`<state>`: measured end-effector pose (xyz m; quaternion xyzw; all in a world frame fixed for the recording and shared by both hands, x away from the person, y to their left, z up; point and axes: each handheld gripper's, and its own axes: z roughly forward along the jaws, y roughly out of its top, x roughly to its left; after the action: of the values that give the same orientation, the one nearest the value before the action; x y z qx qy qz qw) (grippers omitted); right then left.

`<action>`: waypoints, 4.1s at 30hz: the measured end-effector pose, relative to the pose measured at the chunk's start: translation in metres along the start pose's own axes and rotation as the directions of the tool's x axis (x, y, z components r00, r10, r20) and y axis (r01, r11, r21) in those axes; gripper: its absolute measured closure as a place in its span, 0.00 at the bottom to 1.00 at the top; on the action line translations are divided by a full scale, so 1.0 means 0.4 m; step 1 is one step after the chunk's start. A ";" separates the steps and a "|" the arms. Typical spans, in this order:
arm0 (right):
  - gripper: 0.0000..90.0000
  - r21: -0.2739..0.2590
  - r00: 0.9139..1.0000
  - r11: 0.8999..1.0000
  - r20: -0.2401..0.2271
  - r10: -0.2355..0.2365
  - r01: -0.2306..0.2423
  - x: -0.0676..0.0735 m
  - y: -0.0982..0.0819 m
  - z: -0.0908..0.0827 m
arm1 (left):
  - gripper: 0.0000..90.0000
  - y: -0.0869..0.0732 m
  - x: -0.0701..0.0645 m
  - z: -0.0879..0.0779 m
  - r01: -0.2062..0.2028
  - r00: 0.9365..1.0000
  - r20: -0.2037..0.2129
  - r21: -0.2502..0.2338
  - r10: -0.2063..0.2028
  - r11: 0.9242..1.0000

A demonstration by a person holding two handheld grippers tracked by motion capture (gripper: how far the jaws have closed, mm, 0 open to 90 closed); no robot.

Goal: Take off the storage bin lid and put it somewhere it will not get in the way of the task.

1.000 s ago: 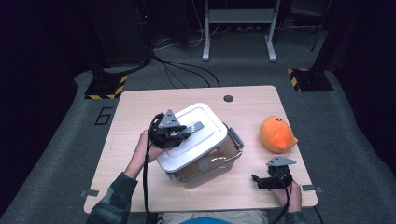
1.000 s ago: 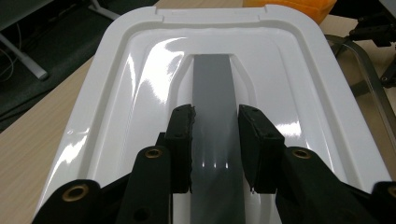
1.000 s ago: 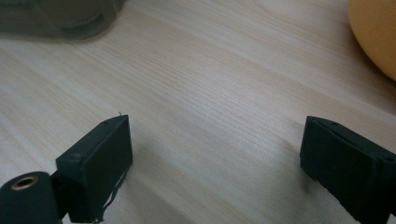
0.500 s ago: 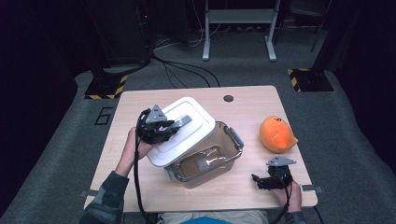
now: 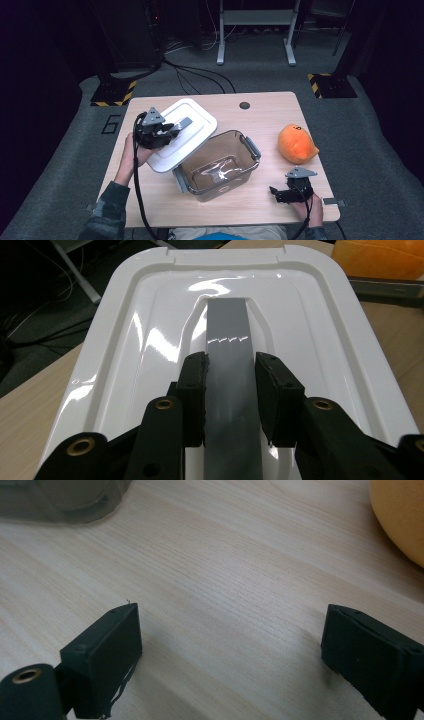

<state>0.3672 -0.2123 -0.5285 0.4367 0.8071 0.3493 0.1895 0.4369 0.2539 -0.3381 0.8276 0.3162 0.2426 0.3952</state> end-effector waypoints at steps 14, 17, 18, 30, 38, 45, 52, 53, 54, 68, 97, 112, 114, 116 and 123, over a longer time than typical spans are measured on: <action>0.09 0.000 1.000 1.000 0.000 0.003 -0.003 0.000 0.000 0.000 | 0.74 -0.048 0.074 -0.023 0.083 0.994 -0.069 0.006 -0.082 0.997; 0.09 0.000 1.000 1.000 0.001 0.003 -0.003 0.000 0.000 0.000 | 0.74 -0.060 0.090 -0.027 0.100 0.991 -0.087 0.010 -0.099 0.995; 0.09 0.000 1.000 1.000 0.001 0.003 -0.003 0.000 0.000 0.000 | 0.74 -0.065 0.094 -0.026 0.107 0.990 -0.095 0.003 -0.107 0.994; 0.09 0.000 1.000 1.000 0.001 0.003 -0.003 0.000 0.000 0.000 | 0.74 -0.133 0.161 -0.016 0.200 0.968 -0.155 0.012 -0.196 0.980; 0.09 0.000 1.000 1.000 0.001 0.003 -0.003 0.000 0.000 0.000 | 0.74 -0.187 0.201 0.000 0.271 0.945 -0.195 0.017 -0.263 0.962; 0.09 0.000 1.000 1.000 0.002 0.003 -0.003 0.000 0.000 0.000 | 0.74 -0.233 0.230 0.015 0.332 0.922 -0.220 0.035 -0.317 0.943; 0.10 0.000 1.000 1.000 0.002 0.004 -0.004 0.001 0.000 0.000 | 0.74 -0.274 0.248 0.035 0.378 0.900 -0.251 0.048 -0.356 0.924; 0.10 0.000 1.000 1.000 0.002 0.004 -0.004 0.000 0.000 0.000 | 0.74 -0.279 0.251 0.038 0.384 0.898 -0.255 0.055 -0.359 0.922; 0.10 0.000 1.000 1.000 0.002 0.004 -0.004 0.000 0.000 0.000 | 0.74 -0.285 0.253 0.043 0.389 0.895 -0.263 0.061 -0.361 0.919; 0.10 0.000 1.000 1.000 0.003 0.005 -0.005 0.000 0.000 0.000 | 0.74 -0.356 0.253 0.101 0.488 0.840 -0.315 0.084 -0.441 0.869; 0.10 0.000 1.000 1.000 0.003 0.004 -0.004 0.000 0.000 0.000 | 0.73 -0.441 0.226 0.178 0.552 0.779 -0.408 0.086 -0.476 0.829; 0.10 0.000 1.000 1.000 0.003 0.004 -0.004 0.000 0.000 0.000 | 0.14 -0.427 0.197 0.141 0.500 0.820 -0.374 0.100 -0.433 0.860; 0.10 0.000 1.000 1.000 0.003 0.004 -0.004 0.000 0.000 0.000 | 0.07 -0.425 0.187 0.131 0.492 0.830 -0.361 0.109 -0.426 0.864; 0.10 0.000 1.000 1.000 0.003 0.005 -0.005 0.000 0.000 0.000 | 0.03 -0.425 0.175 0.122 0.471 0.845 -0.344 0.113 -0.410 0.875; 0.10 0.000 1.000 1.000 0.003 0.005 -0.005 0.000 0.000 0.000 | 0.00 -0.418 0.120 0.094 0.421 0.880 -0.286 0.097 -0.380 0.902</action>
<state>0.3670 -0.2122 -0.5284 0.4393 0.8057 0.3489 0.1899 0.4385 0.3508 -0.4874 0.7333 0.5481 0.2361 0.3257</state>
